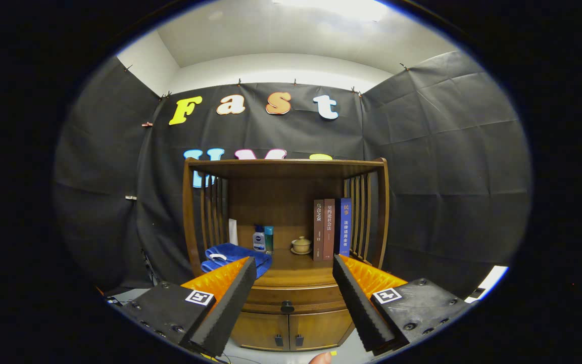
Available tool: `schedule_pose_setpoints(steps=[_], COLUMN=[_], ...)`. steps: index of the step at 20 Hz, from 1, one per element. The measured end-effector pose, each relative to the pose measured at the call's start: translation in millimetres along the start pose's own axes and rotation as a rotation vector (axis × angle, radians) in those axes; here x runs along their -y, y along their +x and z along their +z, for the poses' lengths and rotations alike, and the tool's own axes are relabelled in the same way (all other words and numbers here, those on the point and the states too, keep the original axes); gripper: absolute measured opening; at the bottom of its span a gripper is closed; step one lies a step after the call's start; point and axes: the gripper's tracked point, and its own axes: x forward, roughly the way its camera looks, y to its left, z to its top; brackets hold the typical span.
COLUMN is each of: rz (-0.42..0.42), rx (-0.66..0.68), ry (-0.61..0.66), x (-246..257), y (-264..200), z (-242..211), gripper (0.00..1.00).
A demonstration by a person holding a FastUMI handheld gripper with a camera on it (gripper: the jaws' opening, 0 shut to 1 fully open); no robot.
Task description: Pull open the drawer, take out the items inside it, and place them on the countertop above the cabinet.
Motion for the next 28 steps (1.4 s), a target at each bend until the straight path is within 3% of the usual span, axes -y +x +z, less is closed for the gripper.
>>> schedule_pose_setpoints(steps=[9,22,26,28], rz=[0.033,0.060,0.055,0.072], rx=[-0.043,-0.211,-0.250,-0.277], ry=[-0.030,0.002,0.007,0.005], x=[-12,-27,-20,-24], y=[95,150,163,164], z=[-102,-295,-319,-325], gripper=[0.98,0.99,0.77,0.61])
